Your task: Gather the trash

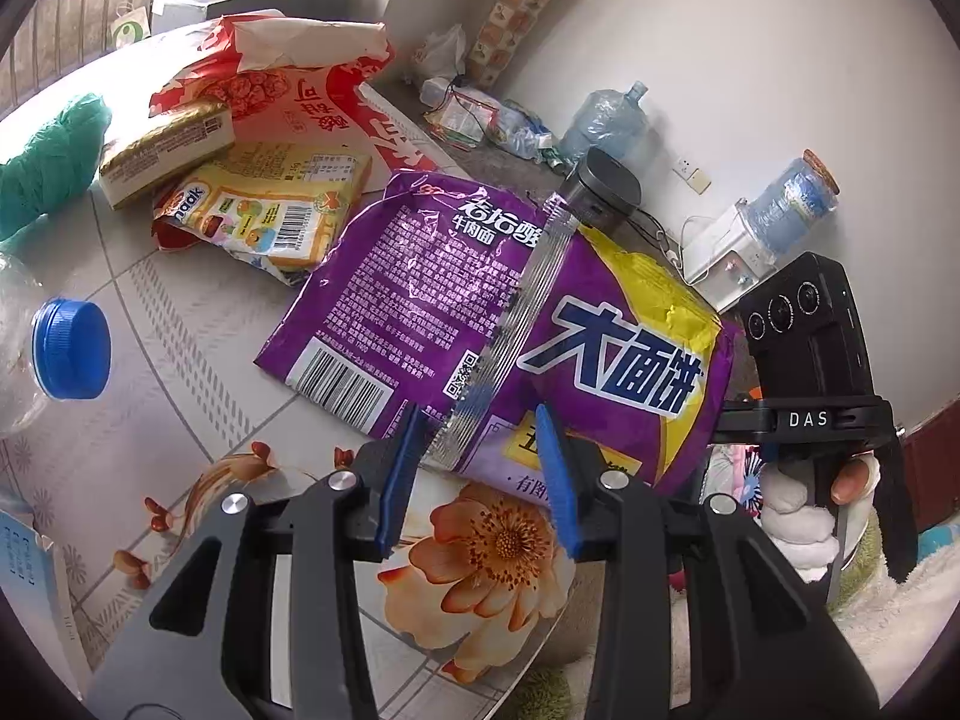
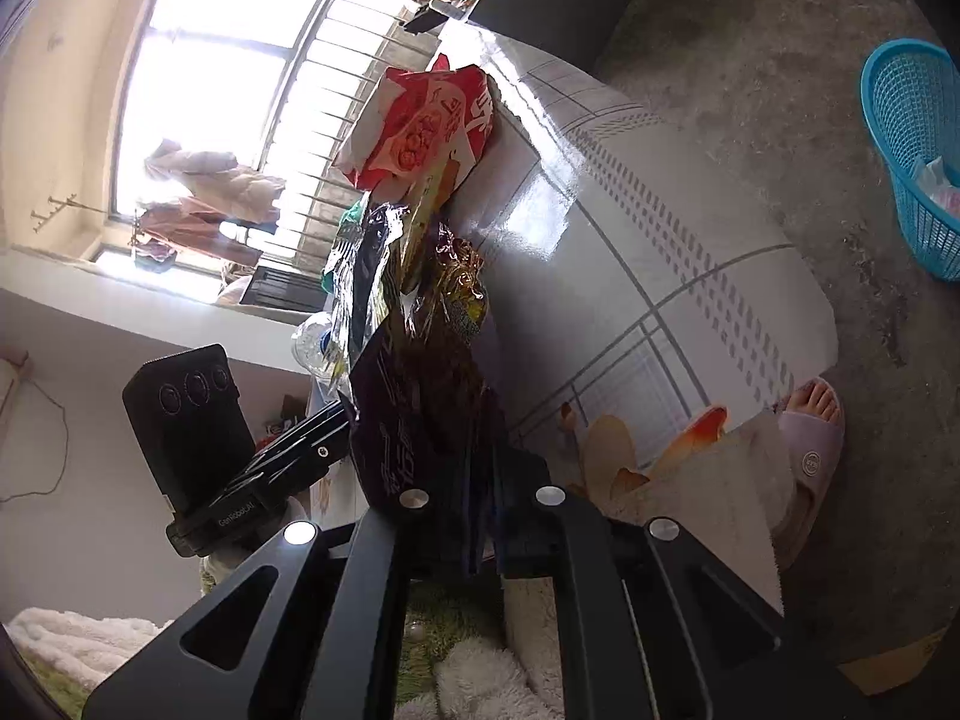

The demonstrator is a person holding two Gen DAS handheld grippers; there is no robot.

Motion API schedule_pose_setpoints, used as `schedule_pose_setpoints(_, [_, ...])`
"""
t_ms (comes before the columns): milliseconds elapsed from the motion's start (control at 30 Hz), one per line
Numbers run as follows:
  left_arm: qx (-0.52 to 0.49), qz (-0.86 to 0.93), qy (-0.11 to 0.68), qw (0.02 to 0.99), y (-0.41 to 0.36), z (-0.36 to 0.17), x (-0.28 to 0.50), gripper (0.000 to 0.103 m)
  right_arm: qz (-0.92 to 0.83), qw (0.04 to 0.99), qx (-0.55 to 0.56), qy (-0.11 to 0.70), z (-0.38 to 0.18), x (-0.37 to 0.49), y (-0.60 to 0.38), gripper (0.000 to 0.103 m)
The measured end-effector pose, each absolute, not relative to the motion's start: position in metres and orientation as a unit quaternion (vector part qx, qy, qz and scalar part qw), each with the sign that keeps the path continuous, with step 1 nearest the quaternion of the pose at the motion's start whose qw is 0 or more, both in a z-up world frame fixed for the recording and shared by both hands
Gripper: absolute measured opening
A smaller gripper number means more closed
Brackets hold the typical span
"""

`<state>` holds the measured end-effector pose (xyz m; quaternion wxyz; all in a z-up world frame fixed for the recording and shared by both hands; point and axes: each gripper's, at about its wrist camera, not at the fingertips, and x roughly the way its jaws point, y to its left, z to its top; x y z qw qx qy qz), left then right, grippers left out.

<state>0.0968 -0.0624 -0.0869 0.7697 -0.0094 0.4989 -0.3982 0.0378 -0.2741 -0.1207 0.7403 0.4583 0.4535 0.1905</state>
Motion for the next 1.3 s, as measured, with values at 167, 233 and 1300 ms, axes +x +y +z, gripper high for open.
schedule_pose_setpoints(167, [0.009,-0.396,0.502,0.769,-0.069,-0.091,0.095,0.035,0.204,0.717,0.509,0.43,-0.129,0.032,-0.289,0.029])
schedule_pose_setpoints(233, [0.012,-0.394,0.508,0.766,-0.07,-0.095,0.096,0.035,0.213,0.706,0.53,0.419,-0.132,0.03,-0.294,0.034])
schedule_pose_setpoints(1300, [-0.025,-0.414,0.45,0.791,-0.024,-0.046,0.071,0.035,0.271,0.618,0.552,0.49,-0.133,0.031,-0.236,0.004])
